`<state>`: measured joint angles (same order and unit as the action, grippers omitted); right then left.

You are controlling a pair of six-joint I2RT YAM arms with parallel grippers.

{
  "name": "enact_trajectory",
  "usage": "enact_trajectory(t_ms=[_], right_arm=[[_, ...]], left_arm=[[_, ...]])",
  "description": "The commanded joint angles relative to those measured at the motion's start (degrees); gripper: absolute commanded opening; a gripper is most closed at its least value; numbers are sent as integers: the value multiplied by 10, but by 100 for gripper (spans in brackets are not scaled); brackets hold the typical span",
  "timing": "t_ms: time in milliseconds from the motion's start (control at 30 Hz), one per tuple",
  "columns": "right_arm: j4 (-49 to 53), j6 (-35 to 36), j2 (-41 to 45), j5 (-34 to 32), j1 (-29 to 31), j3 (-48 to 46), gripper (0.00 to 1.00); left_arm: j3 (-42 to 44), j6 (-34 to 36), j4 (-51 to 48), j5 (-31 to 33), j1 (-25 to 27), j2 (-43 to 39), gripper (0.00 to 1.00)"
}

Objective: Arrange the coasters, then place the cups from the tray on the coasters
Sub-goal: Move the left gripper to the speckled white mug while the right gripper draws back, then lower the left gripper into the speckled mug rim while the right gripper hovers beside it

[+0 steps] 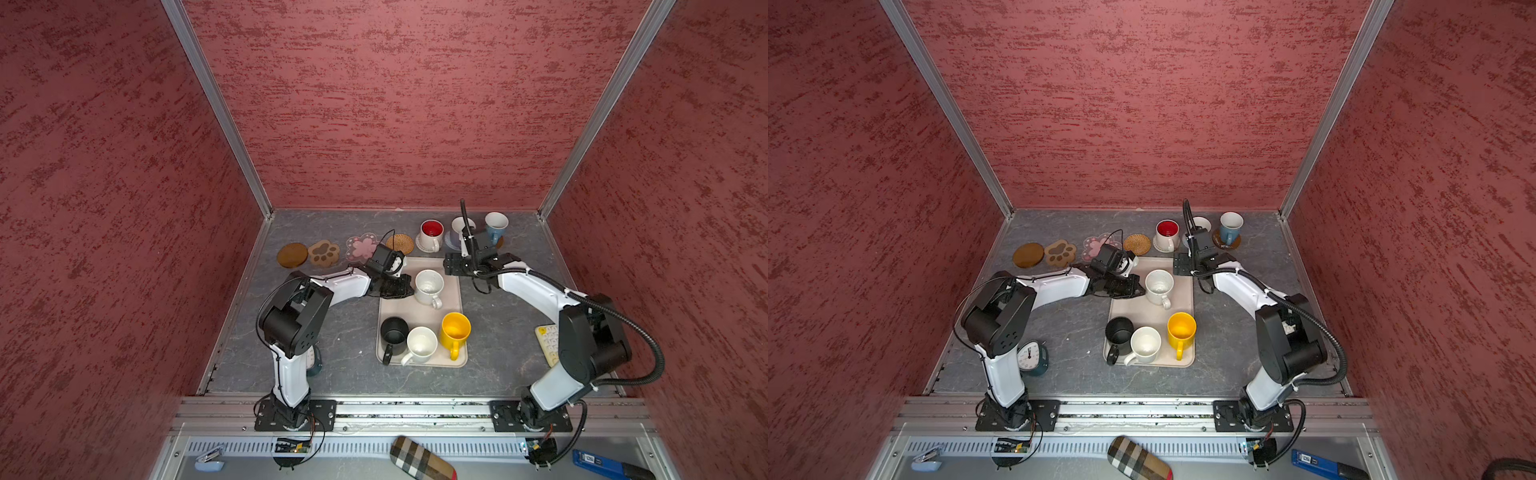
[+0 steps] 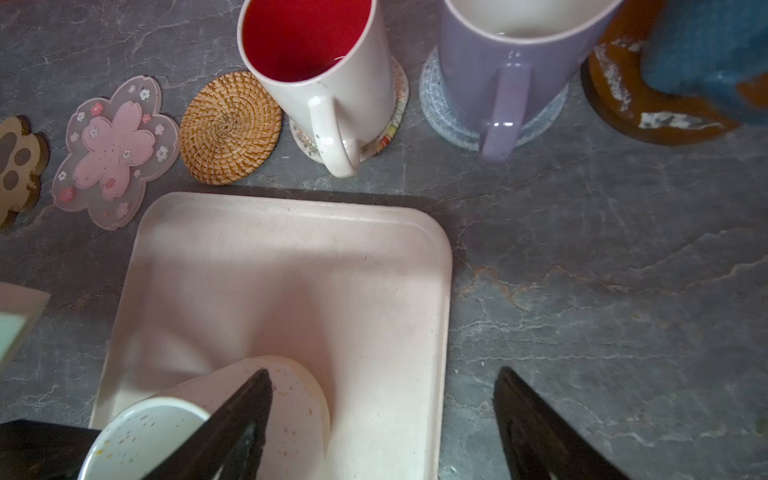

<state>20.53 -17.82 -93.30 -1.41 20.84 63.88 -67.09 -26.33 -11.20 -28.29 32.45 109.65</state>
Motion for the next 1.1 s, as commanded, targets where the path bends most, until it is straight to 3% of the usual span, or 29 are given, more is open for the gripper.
enact_trajectory(t_ms=[0,433,500,633,700,1067], right_arm=[[1,-11,27,-15,1,-21,85],[13,-22,73,-7,4,-121,83],[8,-24,77,6,11,-127,83],[-5,-31,81,13,44,-135,83],[-8,-39,77,15,59,-137,83],[-39,-64,22,50,102,-98,82]], left_arm=[[-28,-9,26,-18,0,23,0],[-102,-13,9,-7,-4,69,3],[-103,-13,0,2,-9,57,10],[-92,-5,-29,18,-28,15,40],[-77,2,-39,32,-36,-15,47],[12,32,-83,96,-39,-145,51]])
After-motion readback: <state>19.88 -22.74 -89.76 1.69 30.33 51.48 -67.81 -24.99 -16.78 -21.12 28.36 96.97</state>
